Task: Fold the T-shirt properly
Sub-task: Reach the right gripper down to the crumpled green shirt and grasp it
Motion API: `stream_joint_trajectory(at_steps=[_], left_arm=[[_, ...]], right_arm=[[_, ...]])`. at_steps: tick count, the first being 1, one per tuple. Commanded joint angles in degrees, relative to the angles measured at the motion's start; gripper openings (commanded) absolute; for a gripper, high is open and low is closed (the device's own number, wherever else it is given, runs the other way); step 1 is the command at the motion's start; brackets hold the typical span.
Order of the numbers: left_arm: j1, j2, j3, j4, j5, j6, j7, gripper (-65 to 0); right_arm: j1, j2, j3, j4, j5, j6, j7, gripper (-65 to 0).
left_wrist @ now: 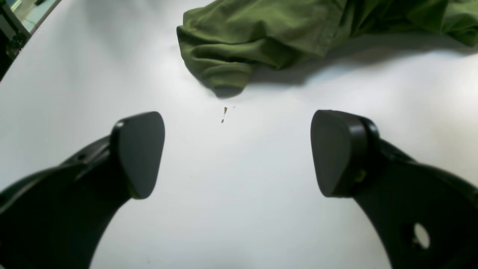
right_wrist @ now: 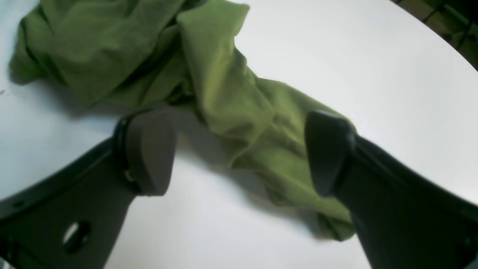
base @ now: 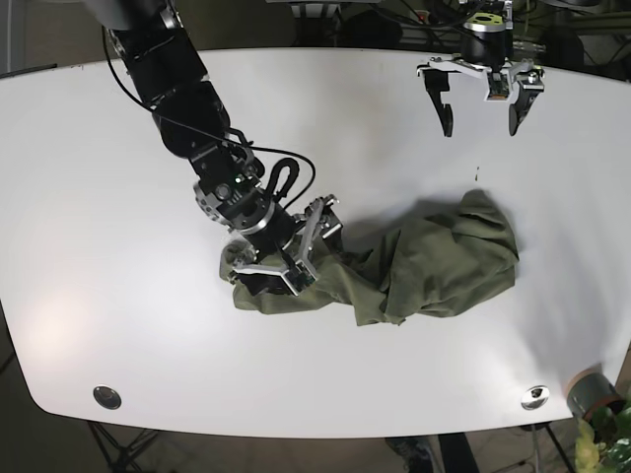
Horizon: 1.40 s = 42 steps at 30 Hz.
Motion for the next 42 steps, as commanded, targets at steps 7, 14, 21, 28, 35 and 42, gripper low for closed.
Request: stream_joint_trajectory(at_steps=[7, 14, 21, 28, 35, 42], left_arm=[[0.5, -0.2, -0.7, 1.0, 0.1, 0.4, -1.4, -6.4], [0.5, -0.2, -0.7, 1.0, 0.2, 0.4, -1.4, -6.4], [0.5, -0.2, -0.7, 0.9, 0.2, 0.4, -1.4, -6.4], [0.5, -0.2, -0.7, 0.9, 0.2, 0.4, -1.4, -6.4], [-0.1, -0.2, -0.7, 0.2, 0.2, 0.4, -1.4, -6.4], [-0.5, -0.2, -0.8, -0.1, 0.2, 0.4, -1.4, -6.4]], right_arm=[[4.7, -4.8, -0.1, -5.5, 0.2, 8.10, 1.8, -14.0], [7.6, -6.1, -3.2, -7.6, 0.1, 9.33, 1.8, -14.0], [9.0, -2.6, -3.0, -7.5, 0.1, 9.33, 1.8, -14.0], [8.8, -0.8, 1.4, -7.4, 0.5, 9.77, 1.8, -14.0], [8.9, -1.2, -4.5, -7.3, 0.2, 9.77, 1.8, -14.0], [10.1, -5.5, -12.1, -8.1, 0.1, 9.77, 1.8, -14.0]])
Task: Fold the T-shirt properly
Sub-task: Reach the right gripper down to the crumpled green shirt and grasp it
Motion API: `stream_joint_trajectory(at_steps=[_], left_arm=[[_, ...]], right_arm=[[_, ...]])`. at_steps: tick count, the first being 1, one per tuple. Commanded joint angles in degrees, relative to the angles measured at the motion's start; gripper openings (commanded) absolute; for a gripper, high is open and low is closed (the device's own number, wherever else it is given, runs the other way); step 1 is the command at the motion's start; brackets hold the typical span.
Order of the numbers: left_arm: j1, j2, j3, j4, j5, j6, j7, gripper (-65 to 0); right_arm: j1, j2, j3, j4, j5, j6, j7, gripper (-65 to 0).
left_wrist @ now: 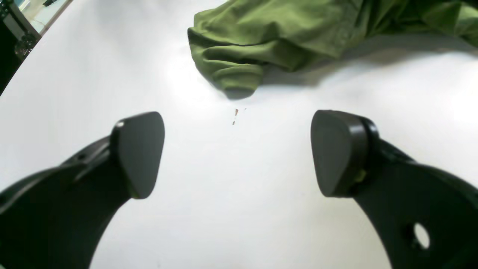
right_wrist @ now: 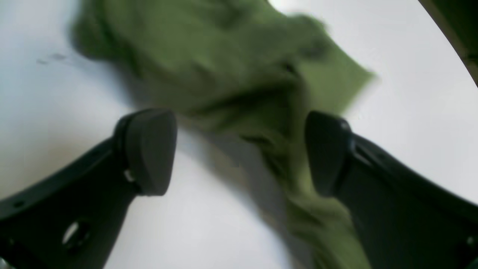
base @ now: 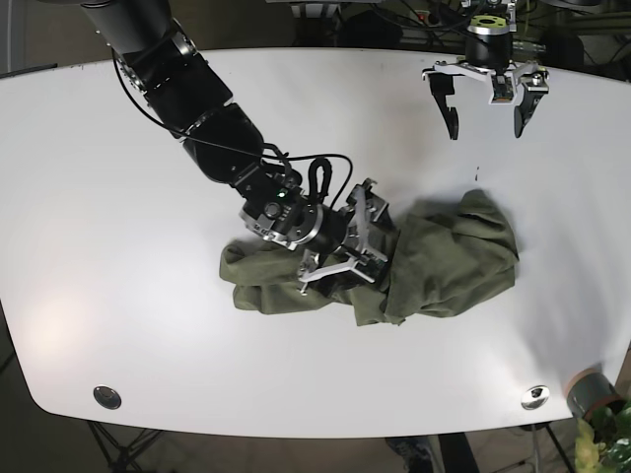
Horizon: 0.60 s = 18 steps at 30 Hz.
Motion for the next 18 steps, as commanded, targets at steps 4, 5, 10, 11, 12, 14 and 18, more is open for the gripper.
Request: stream_joint_trajectory(at_steps=[4, 5, 10, 11, 12, 14, 18], left_arm=[[0.5, -0.1, -0.1, 0.7, 0.2, 0.3, -1.4, -6.4], [0.5, -0.1, -0.1, 0.7, 0.2, 0.3, -1.4, -6.4], [0.5, -0.1, -0.1, 0.7, 0.2, 0.3, -1.4, -6.4], [0.5, -0.1, -0.1, 0.7, 0.2, 0.3, -1.4, -6.4], [0.5, -0.1, -0.1, 0.7, 0.2, 0.3, -1.4, -6.4], [0.5, -0.1, -0.1, 0.7, 0.2, 0.3, -1.4, -6.4], [0.6, -0.2, -0.1, 0.7, 0.2, 0.3, -1.4, -6.4]], right_arm=[[4.7, -2.6, -6.3, -3.6, 0.1, -0.11, 1.5, -14.0], [5.7, -3.3, -8.1, -5.4, 0.1, -0.19, 1.7, -14.0], [9.2, -7.2, -10.6, -14.1, 0.1, -0.28, 4.1, -14.0], [9.6, -7.6, -10.6, -15.4, 0.1, -0.28, 5.0, -14.0], [10.1, -8.3, -10.6, -17.4, 0.1, -0.28, 6.5, -14.0], [11.2, -9.0, -10.6, -20.3, 0.1, -0.28, 8.1, -14.0], [13.5, -10.6, -10.6, -26.6, 0.1, -0.19, 11.5, -14.0]])
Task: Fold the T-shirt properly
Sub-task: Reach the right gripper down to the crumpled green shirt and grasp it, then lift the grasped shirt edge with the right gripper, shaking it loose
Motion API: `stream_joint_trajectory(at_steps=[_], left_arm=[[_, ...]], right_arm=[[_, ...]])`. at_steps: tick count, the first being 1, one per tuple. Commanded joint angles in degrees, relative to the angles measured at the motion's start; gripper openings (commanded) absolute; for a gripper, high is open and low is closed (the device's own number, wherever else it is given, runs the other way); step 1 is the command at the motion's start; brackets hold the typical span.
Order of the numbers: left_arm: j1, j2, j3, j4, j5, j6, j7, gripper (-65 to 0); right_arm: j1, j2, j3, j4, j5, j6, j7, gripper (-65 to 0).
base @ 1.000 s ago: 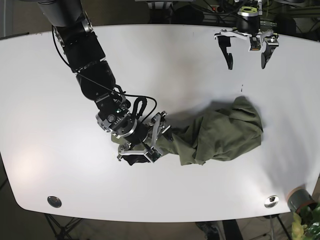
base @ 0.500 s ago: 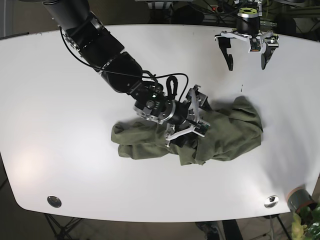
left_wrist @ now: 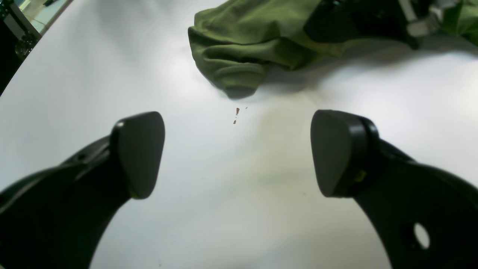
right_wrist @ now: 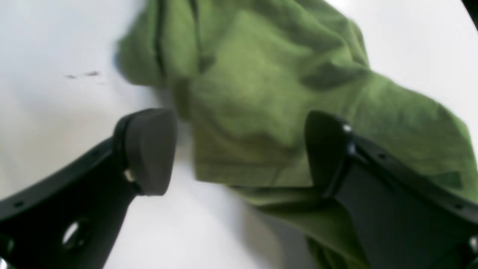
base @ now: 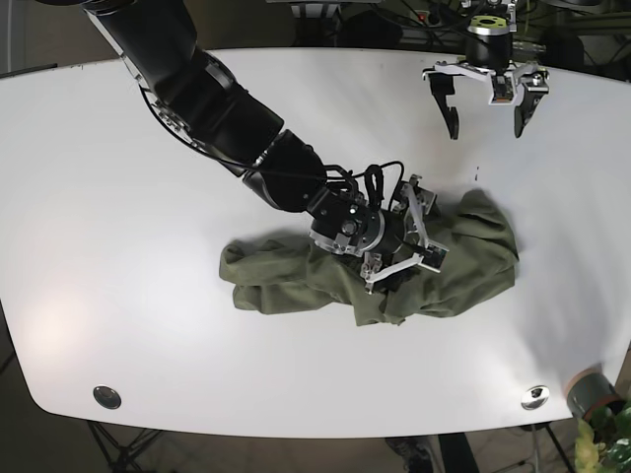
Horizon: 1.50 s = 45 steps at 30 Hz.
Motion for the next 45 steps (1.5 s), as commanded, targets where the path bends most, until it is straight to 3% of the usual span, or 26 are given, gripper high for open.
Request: stream_joint_trajectory(at_steps=[1, 7, 14, 16, 23, 24, 26, 29, 31, 38, 45], left_arm=[[0.6, -0.2, -0.1, 0.8, 0.1, 0.2, -1.4, -6.4], [0.5, -1.1, -0.1, 0.8, 0.1, 0.2, -1.4, -6.4], [0.5, -2.6, -0.1, 0.8, -0.2, 0.2, -1.3, -6.4], [0.4, -2.6, -0.2, 0.8, -0.3, 0.2, -1.3, -6.4], [-2.3, -2.6, -0.7, 0.5, -0.4, 0.2, -1.1, -6.4], [-2.3, -2.6, -0.7, 0.3, -0.4, 0.2, -0.5, -6.4], [-2.5, -2.6, -0.5, 0.2, -0.5, 0.2, 1.9, -6.4], [-4.4, -2.5, -0.5, 0.2, -0.5, 0.2, 4.6, -6.4], [-4.7, -2.4, -0.5, 0.1, -0.5, 0.2, 5.2, -6.4], [-5.0, -2.6, 3.7, 0.0, -0.4, 0.1, 5.3, -6.4], [-5.6, -2.6, 7.4, -0.1, 0.0, 0.1, 5.4, -6.3]], right_arm=[[2.7, -1.4, 0.4, -3.0, 0.1, -0.15, 3.4, -14.0], [4.7, -3.2, 0.3, -12.7, 0.0, -0.33, 10.8, -14.0], [5.3, -3.2, 0.3, -18.3, 0.0, -0.50, 17.1, -16.2], [5.3, -3.2, 0.3, -19.4, 0.0, -0.50, 17.9, -22.4], [3.5, -2.7, 0.7, -19.2, 0.0, -0.59, 18.1, -59.3], [3.2, -2.0, 0.8, -18.1, 0.0, -0.59, 18.1, -62.9], [1.8, 0.2, 0.8, -14.7, 0.4, -1.29, 17.5, -61.8], [-2.2, 4.8, 2.9, -4.1, 0.2, -4.63, 13.1, -62.5], [-4.5, 6.7, 5.4, 1.1, 0.4, -5.43, 10.9, -62.6], [-14.1, 13.1, 18.2, 20.5, 0.2, -5.25, 2.9, -62.6], [-21.7, 18.4, 26.1, 29.7, 0.3, -5.16, 1.9, -62.5]])
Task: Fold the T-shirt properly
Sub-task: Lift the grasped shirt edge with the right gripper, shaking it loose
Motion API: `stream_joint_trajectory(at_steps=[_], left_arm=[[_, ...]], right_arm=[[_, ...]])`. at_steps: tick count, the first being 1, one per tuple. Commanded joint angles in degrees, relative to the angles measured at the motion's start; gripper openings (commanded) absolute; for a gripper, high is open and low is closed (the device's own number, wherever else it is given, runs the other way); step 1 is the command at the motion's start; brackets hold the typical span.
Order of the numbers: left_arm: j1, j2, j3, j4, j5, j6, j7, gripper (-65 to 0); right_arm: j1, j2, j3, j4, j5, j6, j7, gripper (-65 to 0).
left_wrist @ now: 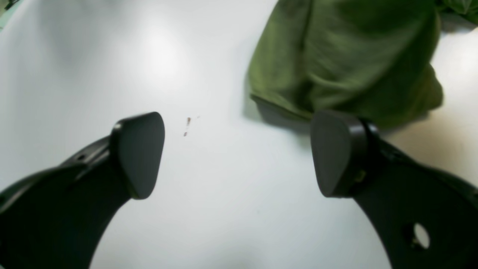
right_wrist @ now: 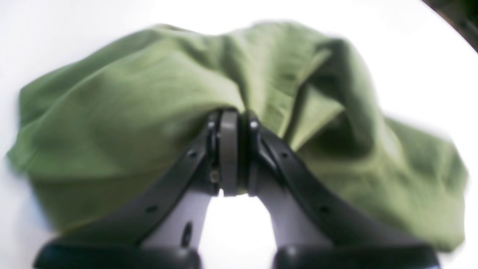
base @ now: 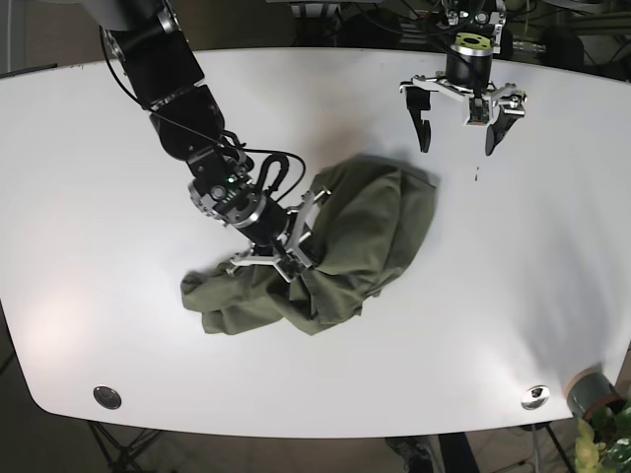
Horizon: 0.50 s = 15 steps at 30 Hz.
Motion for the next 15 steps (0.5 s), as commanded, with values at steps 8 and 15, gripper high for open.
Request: stream_joint_trajectory(at_steps=[8, 15], left_arm=[[-1.1, -0.2, 1.0, 0.9, 0.2, 0.2, 0.0, -6.3], [-1.2, -0.2, 1.0, 0.8, 0.3, 0.2, 0.0, -6.3]], right_arm=[[-4.0, 2.9, 7.7, 4.1, 0.6, -0.13, 1.2, -61.5], [-7.2, 2.8, 8.0, 7.9, 0.6, -0.13, 0.2, -28.2]])
